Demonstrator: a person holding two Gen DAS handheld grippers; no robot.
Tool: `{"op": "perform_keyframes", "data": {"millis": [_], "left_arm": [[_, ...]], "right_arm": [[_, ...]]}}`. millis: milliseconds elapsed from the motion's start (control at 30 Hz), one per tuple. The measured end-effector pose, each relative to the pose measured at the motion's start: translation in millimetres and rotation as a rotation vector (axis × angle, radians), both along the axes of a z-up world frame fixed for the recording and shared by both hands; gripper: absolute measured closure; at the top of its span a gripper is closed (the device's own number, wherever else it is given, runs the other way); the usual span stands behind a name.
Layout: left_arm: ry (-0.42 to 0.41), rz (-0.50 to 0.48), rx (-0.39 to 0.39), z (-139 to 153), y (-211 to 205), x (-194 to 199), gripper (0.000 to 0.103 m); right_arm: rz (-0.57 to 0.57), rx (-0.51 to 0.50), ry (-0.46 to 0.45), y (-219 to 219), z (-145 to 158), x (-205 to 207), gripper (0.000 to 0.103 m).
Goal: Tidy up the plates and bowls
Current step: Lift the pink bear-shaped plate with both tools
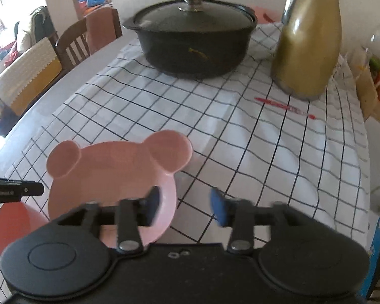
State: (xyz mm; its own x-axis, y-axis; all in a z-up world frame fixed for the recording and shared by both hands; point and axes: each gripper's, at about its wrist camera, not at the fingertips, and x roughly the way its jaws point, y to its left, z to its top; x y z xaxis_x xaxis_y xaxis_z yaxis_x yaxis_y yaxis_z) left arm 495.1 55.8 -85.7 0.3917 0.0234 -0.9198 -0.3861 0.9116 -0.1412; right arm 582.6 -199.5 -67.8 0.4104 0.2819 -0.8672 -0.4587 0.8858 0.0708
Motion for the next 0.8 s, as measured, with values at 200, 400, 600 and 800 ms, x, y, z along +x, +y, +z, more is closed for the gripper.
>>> {"op": "perform_keyframes", "data": {"millis": [200,400,600,800], "left_arm": [[0.010,0.016,-0.003,-11,-3,9,0.047],[0.020,0.020,-0.029,-21,-5,14,0.048],[0.037,0.017,-0.031,-28,-7,17,0.068],[0.042,0.006,0.004,-32,-11,18,0.082]], "right_arm": [[-0.007,0.024,0.070,7,-19,6,0.046],[-0.006,0.015,0.103,14,-36,9,0.059],[-0.007,0.021,0.134,18,-46,8,0.078],[-0.008,0.010,0.126,20,-49,8,0.091]]}}
